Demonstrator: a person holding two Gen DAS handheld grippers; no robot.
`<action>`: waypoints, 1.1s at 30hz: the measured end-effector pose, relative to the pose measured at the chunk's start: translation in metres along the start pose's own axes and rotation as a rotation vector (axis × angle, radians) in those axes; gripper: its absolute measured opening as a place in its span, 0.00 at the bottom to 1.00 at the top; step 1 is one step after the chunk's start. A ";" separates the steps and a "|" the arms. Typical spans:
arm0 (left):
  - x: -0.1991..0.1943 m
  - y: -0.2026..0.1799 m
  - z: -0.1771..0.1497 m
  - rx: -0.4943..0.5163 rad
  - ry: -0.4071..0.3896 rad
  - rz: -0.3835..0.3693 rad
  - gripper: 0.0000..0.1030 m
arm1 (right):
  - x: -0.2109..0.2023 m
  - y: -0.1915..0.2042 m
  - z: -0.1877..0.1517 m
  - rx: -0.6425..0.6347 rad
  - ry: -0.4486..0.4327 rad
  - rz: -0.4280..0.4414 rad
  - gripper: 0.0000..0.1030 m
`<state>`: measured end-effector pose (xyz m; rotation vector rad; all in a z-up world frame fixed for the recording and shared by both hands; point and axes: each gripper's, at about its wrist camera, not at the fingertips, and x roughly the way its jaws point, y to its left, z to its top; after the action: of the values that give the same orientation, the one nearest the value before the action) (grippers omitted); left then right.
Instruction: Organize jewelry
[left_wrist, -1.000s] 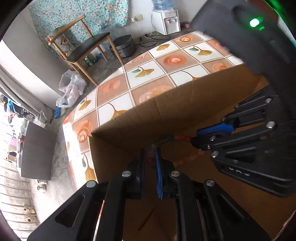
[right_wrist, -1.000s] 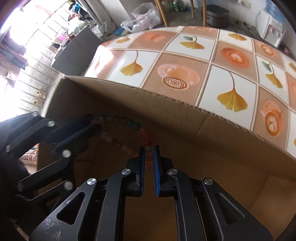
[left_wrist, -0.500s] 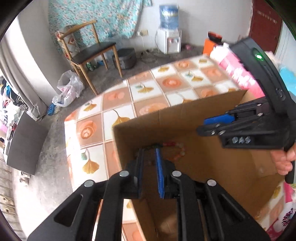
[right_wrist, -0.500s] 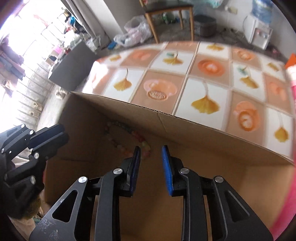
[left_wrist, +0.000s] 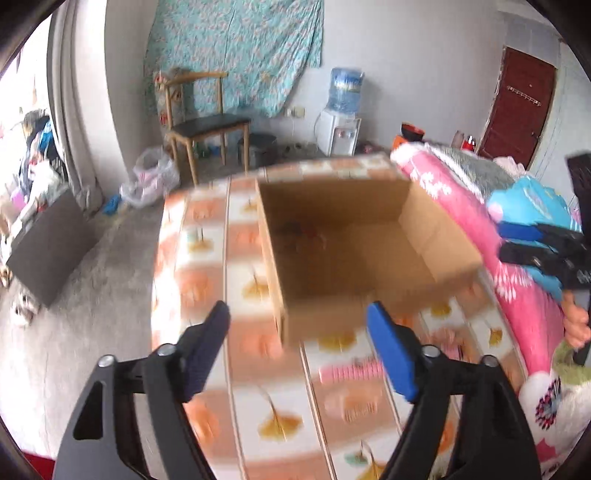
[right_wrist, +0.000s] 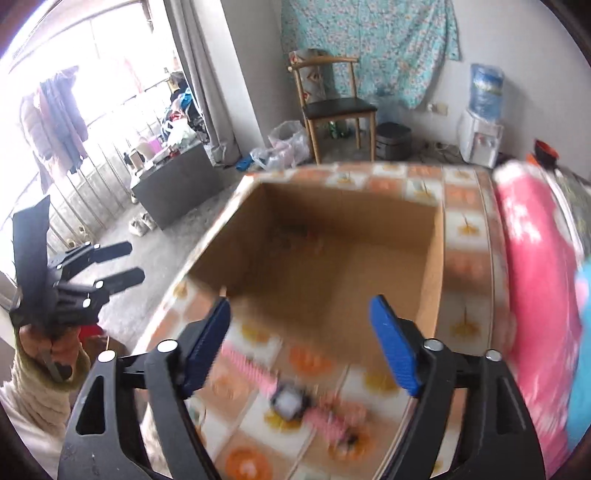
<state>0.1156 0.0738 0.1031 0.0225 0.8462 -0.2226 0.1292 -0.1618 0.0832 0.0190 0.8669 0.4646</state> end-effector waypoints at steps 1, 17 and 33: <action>0.003 -0.003 -0.017 -0.011 0.019 0.010 0.77 | 0.003 0.001 -0.026 0.030 0.029 -0.017 0.75; 0.096 -0.038 -0.131 -0.008 0.248 0.075 0.95 | 0.070 -0.002 -0.162 0.154 0.286 -0.333 0.88; 0.093 -0.036 -0.134 0.045 0.245 0.064 0.95 | 0.058 0.008 -0.146 0.037 0.237 -0.315 0.92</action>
<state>0.0686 0.0361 -0.0533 0.1208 1.0828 -0.1811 0.0505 -0.1561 -0.0528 -0.1394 1.0902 0.1560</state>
